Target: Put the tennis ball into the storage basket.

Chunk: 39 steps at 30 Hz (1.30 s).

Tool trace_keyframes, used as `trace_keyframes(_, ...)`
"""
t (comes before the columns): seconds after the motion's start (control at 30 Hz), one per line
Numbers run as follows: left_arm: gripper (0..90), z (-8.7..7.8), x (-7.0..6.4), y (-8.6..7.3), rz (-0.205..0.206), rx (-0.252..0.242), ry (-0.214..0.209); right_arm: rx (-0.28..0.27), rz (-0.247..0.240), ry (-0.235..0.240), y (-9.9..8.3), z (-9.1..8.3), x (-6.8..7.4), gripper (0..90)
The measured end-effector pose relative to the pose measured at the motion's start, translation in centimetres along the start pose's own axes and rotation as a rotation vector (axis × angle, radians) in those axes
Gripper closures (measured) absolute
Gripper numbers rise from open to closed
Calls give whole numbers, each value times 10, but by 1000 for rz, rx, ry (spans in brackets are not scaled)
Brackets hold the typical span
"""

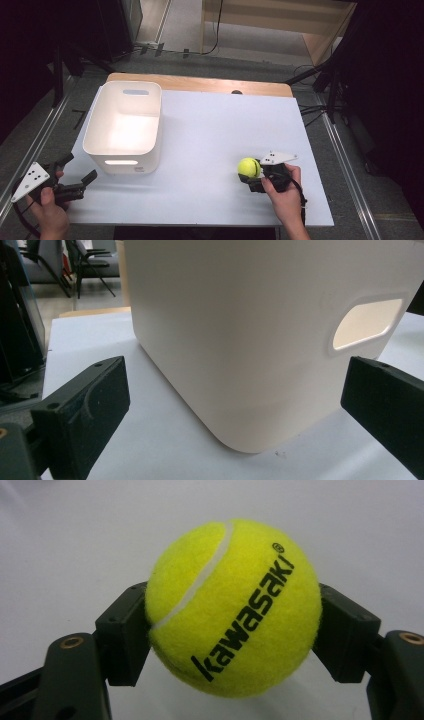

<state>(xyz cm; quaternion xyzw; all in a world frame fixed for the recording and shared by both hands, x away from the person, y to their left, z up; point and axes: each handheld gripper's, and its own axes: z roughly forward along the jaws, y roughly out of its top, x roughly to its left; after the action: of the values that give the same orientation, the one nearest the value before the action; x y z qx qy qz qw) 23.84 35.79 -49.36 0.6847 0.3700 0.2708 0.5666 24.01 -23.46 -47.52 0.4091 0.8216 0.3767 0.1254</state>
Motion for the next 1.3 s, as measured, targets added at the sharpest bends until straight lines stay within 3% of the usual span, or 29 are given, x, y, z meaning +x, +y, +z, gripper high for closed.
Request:
trace_keyframes(1.0, 0, 0, 0, 0, -1, 5, 0, 4, -39, 51, 45, 16, 0, 247)
trace_keyframes(1.3, 0, 0, 0, 0, -1, 2, 1, -5, -36, 87, 55, 19, 1, 247)
